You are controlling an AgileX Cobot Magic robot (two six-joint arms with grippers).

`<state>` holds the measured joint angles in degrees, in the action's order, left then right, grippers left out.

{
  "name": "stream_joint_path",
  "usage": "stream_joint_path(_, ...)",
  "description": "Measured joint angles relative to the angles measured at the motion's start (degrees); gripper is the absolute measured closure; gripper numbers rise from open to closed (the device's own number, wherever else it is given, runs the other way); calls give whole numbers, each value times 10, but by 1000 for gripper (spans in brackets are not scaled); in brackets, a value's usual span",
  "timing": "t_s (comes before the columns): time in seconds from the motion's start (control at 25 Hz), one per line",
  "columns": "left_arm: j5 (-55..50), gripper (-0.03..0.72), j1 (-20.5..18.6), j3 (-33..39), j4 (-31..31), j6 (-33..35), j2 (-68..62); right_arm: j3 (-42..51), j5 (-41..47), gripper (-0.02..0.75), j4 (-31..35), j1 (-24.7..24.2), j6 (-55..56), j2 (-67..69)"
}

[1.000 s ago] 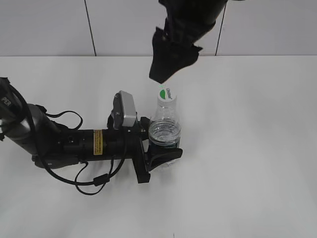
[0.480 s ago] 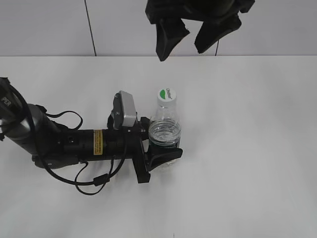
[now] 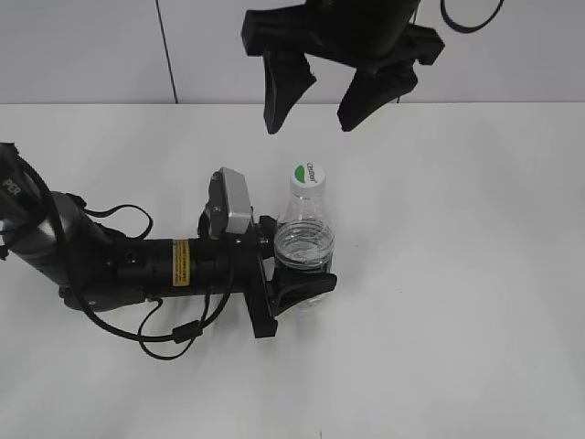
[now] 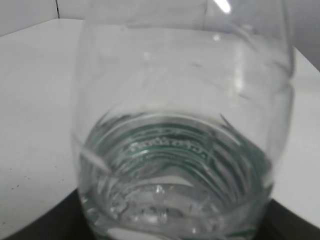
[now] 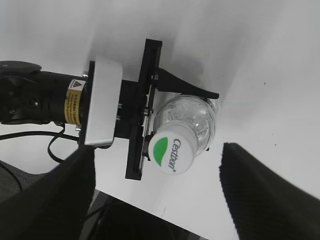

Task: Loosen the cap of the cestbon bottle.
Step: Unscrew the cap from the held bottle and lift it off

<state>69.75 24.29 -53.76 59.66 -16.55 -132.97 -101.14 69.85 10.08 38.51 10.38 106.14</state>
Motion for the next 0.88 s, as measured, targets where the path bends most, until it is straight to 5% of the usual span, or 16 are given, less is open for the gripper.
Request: stream_joint_path(0.88,0,276,0,0,0,0,0,42,1,150,9,0,-37,42)
